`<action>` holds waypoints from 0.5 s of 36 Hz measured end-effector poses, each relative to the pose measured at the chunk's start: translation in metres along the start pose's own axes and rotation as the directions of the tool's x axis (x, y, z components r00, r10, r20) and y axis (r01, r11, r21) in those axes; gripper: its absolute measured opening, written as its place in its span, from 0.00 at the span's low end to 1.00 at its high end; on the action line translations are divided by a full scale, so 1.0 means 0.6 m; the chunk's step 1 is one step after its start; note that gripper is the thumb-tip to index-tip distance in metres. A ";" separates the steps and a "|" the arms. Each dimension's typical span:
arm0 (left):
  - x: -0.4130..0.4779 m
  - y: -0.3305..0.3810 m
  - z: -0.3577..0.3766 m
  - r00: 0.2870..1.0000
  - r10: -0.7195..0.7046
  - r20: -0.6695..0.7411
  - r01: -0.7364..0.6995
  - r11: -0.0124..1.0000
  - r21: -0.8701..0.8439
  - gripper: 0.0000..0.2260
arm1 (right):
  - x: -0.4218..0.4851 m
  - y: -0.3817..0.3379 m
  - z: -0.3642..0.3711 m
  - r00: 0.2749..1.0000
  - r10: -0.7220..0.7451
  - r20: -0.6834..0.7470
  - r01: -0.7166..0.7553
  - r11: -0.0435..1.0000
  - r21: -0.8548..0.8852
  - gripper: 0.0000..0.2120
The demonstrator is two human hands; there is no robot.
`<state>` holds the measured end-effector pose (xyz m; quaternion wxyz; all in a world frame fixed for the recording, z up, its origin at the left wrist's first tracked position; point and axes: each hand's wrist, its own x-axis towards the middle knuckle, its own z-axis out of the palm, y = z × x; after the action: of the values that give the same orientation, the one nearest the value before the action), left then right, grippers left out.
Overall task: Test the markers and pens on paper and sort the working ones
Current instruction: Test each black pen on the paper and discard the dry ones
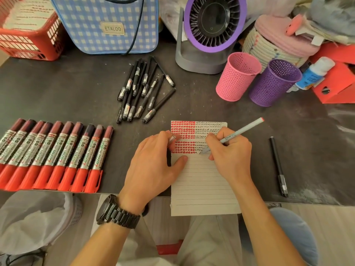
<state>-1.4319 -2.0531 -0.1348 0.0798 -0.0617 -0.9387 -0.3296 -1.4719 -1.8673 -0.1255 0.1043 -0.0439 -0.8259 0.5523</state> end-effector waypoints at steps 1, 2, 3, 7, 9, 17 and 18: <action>-0.001 -0.001 0.000 1.000 0.001 0.001 -0.001 1.000 0.003 0.15 | 0.000 0.000 0.000 1.000 -0.001 -0.006 0.001 1.000 -0.001 0.15; 0.000 -0.001 0.000 1.000 0.002 0.002 -0.002 1.000 0.002 0.15 | -0.001 0.000 0.000 1.000 -0.007 -0.016 0.007 1.000 0.003 0.15; 0.000 -0.001 -0.001 1.000 0.001 0.005 -0.001 1.000 -0.002 0.15 | -0.001 -0.001 -0.001 0.999 -0.015 -0.030 0.016 1.000 0.012 0.16; 0.002 0.001 -0.004 0.999 -0.012 0.037 0.012 1.000 -0.007 0.17 | 0.002 -0.009 -0.006 0.994 0.014 -0.105 0.003 0.987 0.159 0.20; 0.002 0.001 -0.003 0.999 -0.022 0.042 0.023 1.000 -0.004 0.15 | 0.004 -0.016 -0.014 0.992 0.073 -0.098 -0.046 0.965 0.259 0.18; -0.005 0.006 -0.008 0.999 0.003 0.033 -0.004 1.000 0.008 0.15 | -0.007 -0.032 -0.074 0.972 0.117 0.202 -0.219 0.761 0.611 0.14; -0.005 0.009 -0.010 1.000 0.013 0.026 -0.013 1.000 -0.003 0.14 | -0.011 -0.029 -0.076 0.970 0.125 0.209 -0.228 0.767 0.600 0.14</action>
<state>-1.4273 -2.0527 -0.1276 0.0695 -0.0722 -0.9388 -0.3297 -1.4546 -1.8342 -0.0933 -0.0046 -0.0412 -0.5966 0.8015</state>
